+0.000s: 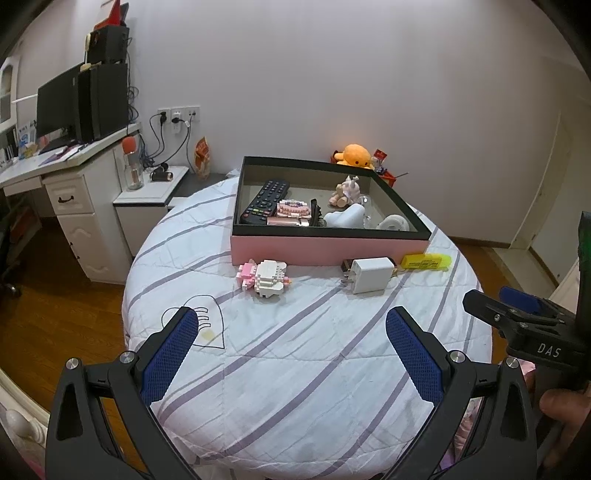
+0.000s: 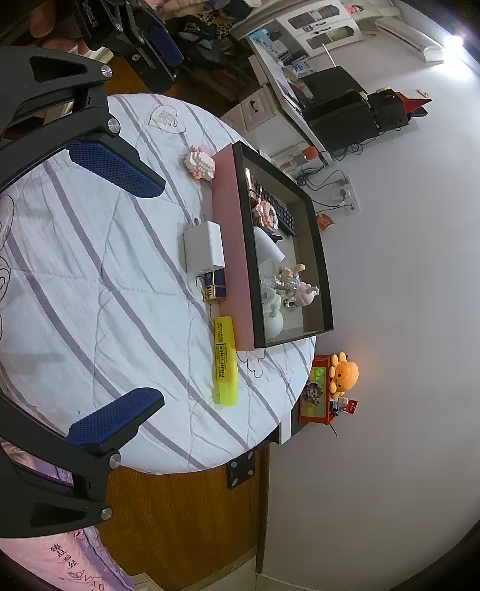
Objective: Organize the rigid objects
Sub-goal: 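Withdraw both grippers from the box back over the table, then grasp the pink-white block figure with the left gripper while the right gripper grasps the white charger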
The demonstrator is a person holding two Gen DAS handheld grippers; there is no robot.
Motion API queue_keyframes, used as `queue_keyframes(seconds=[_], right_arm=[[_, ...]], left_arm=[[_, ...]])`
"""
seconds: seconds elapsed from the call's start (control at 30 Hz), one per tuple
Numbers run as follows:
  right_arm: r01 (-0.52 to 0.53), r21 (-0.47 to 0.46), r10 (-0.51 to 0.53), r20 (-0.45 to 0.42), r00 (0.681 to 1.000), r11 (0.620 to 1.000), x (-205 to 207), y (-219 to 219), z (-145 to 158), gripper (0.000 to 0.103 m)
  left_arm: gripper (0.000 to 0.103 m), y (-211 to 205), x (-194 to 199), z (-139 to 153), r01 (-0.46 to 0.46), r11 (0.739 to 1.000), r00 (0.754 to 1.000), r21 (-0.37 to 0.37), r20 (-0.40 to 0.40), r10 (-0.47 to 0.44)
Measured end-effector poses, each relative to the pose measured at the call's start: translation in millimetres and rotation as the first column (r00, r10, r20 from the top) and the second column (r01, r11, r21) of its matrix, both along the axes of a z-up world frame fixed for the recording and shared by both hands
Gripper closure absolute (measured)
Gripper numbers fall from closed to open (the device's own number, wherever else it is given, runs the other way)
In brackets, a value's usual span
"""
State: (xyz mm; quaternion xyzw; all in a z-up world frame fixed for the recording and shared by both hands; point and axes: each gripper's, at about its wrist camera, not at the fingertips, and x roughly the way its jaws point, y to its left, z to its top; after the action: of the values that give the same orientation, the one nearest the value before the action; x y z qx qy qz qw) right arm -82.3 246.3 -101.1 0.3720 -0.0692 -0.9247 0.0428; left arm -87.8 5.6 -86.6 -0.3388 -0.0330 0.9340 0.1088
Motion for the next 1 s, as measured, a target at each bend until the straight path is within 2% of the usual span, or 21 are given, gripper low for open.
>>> queue_keyframes(seconds=[0.67, 1.0], right_arm=[[-0.020, 0.008, 0.019, 0.041, 0.999, 1.000, -18, -10, -14, 0.000], [-0.050, 0.013, 0.048, 0.076, 0.996, 0.999, -49, -28, -29, 0.000]], left_arm=[[0.001, -9, -22, -22, -0.009, 1.000, 0.999, -0.023, 0.043, 0.010], [0.000, -10, -50, -38, -0.001, 0.999, 0.998, -0.054, 0.062, 0.004]])
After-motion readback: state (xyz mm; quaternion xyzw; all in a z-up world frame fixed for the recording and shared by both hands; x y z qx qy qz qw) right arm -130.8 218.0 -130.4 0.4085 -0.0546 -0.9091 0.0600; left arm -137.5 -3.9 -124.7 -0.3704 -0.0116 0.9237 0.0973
